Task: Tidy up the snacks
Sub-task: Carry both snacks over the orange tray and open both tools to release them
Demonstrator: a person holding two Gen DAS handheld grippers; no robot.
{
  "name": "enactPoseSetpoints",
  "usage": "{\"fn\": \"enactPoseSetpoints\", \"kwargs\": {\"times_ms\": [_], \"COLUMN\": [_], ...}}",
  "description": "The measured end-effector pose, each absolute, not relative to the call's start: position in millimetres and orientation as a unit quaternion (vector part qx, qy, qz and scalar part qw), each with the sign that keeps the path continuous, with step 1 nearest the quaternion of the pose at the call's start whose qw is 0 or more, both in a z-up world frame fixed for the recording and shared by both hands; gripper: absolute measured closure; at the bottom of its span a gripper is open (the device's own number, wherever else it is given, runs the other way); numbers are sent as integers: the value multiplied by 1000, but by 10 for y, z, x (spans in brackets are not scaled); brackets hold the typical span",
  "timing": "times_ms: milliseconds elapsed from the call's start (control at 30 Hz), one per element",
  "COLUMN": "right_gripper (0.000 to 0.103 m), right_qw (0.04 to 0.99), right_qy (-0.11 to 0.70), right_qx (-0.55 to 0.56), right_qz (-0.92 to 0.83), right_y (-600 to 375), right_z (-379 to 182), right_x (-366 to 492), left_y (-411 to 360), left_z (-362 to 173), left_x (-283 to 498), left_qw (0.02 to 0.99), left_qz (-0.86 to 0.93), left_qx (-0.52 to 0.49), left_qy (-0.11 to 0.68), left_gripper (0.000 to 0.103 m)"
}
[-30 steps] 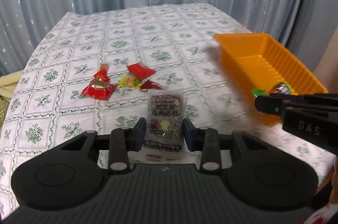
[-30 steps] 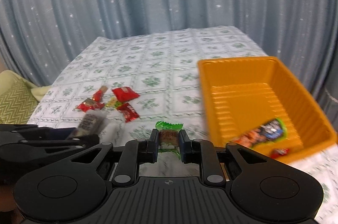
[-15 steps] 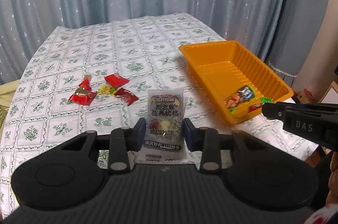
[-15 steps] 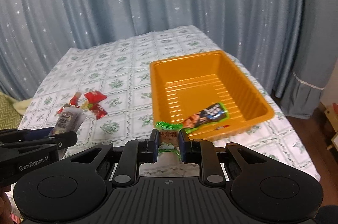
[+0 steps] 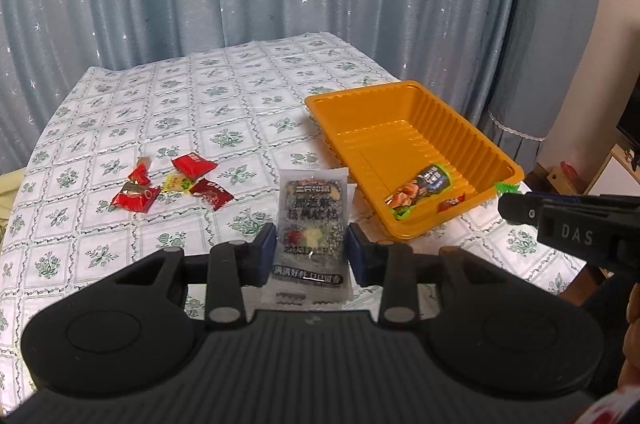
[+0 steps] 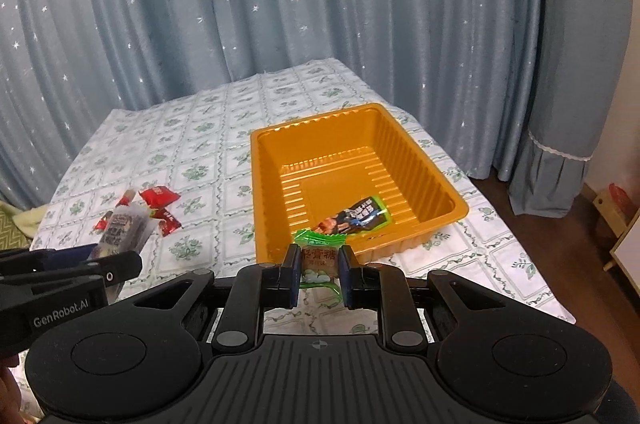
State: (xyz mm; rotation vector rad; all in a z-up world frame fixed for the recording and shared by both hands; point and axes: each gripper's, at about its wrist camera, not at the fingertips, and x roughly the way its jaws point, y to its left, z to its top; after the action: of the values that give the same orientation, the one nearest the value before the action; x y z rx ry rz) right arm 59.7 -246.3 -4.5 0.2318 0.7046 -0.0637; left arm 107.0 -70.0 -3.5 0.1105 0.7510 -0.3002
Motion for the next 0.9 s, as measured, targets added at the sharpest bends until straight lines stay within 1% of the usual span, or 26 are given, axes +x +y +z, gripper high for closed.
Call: {"fn": "enactPoseSetpoints", "kwargs": {"times_ms": [467, 900], "right_gripper": [83, 83], "right_qw": [932, 930], "right_qy": [337, 336], "right_qx": [120, 126], "right_qz": [-50, -77], "right_y": [-2608, -2988], "right_z": [19, 60], "right_x": [622, 962], "left_y": [-916, -1327], "left_z": [13, 47], "left_x": [1173, 1570], "left_qw": [914, 909], "left_qz": [-173, -206], "left_qx": [62, 63], "left_qy": [361, 356], "left_gripper": [69, 69]}}
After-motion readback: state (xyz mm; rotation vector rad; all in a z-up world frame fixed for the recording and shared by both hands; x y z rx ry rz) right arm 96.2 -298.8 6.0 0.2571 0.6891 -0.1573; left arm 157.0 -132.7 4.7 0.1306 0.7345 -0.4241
